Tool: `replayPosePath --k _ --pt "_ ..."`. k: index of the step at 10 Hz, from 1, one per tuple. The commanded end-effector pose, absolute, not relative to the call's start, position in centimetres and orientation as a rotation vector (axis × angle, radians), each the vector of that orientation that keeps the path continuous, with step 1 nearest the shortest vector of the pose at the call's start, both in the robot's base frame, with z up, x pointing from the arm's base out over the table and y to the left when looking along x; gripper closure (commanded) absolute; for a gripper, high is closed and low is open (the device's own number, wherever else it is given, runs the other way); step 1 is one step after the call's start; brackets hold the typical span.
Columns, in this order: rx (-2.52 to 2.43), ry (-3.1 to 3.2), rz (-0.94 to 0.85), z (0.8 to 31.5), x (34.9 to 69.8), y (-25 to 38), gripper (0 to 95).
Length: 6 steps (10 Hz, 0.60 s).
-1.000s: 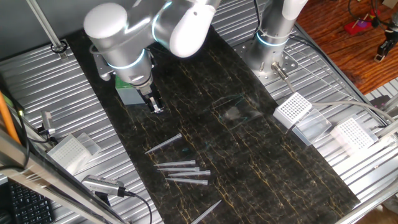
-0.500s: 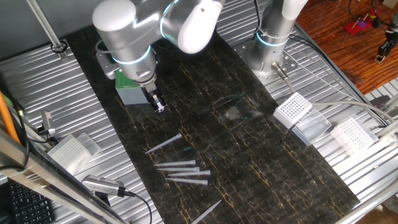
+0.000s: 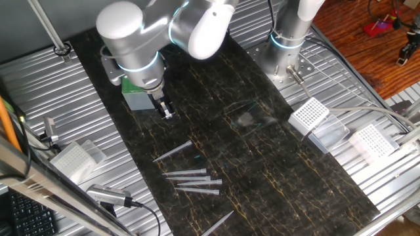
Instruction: Insert a large pipette tip into the holder for large pipette tips
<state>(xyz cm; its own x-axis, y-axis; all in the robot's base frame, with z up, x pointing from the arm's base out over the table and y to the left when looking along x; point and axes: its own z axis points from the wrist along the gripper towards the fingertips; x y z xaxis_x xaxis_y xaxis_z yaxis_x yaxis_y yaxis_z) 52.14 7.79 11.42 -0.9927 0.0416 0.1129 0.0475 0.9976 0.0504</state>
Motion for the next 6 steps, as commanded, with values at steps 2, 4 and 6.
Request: replayPosePath --k 2,4,6 --pt "-0.064 -3.050 -0.148 11.43 51.91 7.70 95.0" --pt "-0.027 -3.039 -0.121 11.43 51.91 7.70 95.0" --pt "0.023 -3.037 -0.125 11.43 51.91 7.70 95.0"
